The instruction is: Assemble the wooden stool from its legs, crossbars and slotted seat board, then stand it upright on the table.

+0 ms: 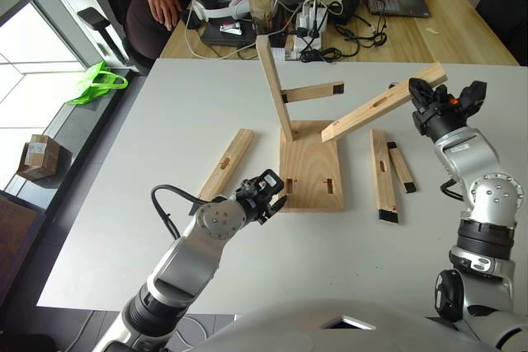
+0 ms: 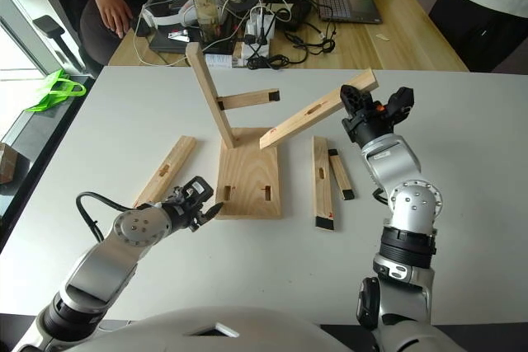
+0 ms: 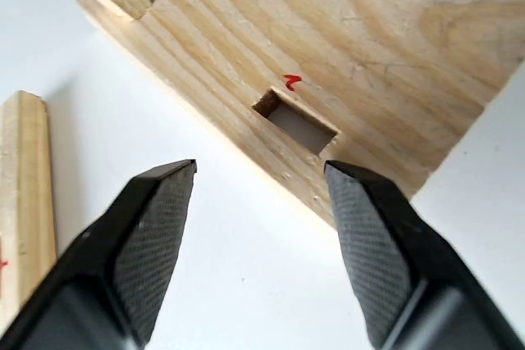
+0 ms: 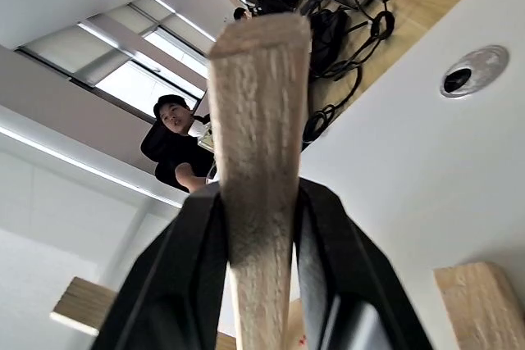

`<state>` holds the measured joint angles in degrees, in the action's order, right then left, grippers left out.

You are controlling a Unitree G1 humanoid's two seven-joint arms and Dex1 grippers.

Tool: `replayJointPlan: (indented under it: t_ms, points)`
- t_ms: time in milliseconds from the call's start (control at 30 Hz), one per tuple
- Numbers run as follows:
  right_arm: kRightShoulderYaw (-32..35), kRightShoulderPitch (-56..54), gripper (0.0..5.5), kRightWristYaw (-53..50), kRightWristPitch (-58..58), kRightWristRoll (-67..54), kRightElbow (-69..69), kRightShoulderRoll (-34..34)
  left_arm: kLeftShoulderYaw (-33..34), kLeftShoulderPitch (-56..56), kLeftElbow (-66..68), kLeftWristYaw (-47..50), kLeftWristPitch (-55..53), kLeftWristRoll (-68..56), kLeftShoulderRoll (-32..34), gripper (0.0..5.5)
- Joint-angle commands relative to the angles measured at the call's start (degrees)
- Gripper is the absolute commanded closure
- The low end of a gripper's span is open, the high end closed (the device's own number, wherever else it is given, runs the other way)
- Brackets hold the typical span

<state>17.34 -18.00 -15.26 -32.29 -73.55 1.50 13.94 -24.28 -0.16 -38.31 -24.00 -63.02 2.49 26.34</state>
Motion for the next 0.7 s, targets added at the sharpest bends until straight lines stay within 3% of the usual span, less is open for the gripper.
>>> replayJointPlan:
  t_ms: [33,333,700]
  points:
    - [-0.20,-4.07,4.50,2.65,4.99,8.73,-8.37,-2.55,0.60,-0.52,0.52,-1.17,-5.30,-3.01,-0.10,2.61]
    - [-0.77,-14.09,4.50,12.64,9.53,20.94,-22.37,-6.11,-1.43,-2.44,0.71,-0.48,-6.17,-4.42,2.33,2.61]
    - [-0.81,-14.71,4.50,20.40,3.76,21.47,-13.75,-6.77,-1.29,-1.14,-1.18,-1.28,-6.31,-6.09,8.50,2.61]
